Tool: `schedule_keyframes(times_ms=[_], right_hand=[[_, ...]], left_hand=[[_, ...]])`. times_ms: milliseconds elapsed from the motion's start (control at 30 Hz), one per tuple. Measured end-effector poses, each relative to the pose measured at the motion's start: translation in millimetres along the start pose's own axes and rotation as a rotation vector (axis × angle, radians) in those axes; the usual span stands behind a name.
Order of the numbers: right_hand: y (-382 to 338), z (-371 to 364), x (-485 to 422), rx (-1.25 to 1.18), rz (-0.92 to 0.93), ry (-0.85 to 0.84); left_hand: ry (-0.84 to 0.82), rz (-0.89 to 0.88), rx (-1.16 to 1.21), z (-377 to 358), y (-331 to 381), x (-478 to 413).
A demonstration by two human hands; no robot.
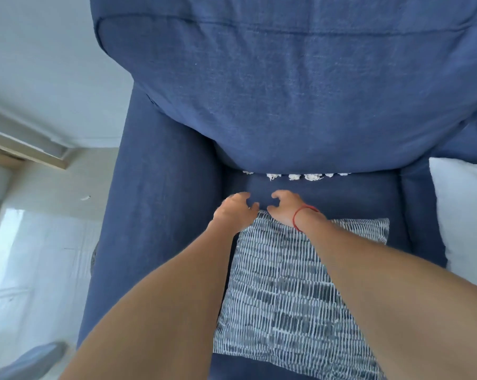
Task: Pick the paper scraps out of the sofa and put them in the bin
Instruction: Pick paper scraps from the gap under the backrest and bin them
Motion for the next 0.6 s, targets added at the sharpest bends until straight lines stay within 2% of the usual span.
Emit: schedule_keyframes(times_ms=[133,267,400,600], right_hand=[[11,-12,-44,-0.062,0.008,0.014],[14,-17,-77,-0.127,0.031,0.011],[14,-19,-104,-0.141,0.014,-0.01],[23,-24,-139,-0.045,-0.035,-0.009]], left_hand=[[-0.076,0.036,-0.006,-29,-14,-52],[-0.03,-0.001,0.054,-32,-13,-104],[0.014,-0.072,-0.043,-30,-5,-147],[-0.104,-0.101,-0.188,-48,-3,-180]])
Point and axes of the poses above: each hand's wrist, its own x-axis away from the middle knuckle, its own z-axis out of the back of the hand, y = z × x, the point moved 8 cm from there along -x, towards the middle knuckle, and after that the axes turned 15 degrees about -x, right-handed, at the moved point
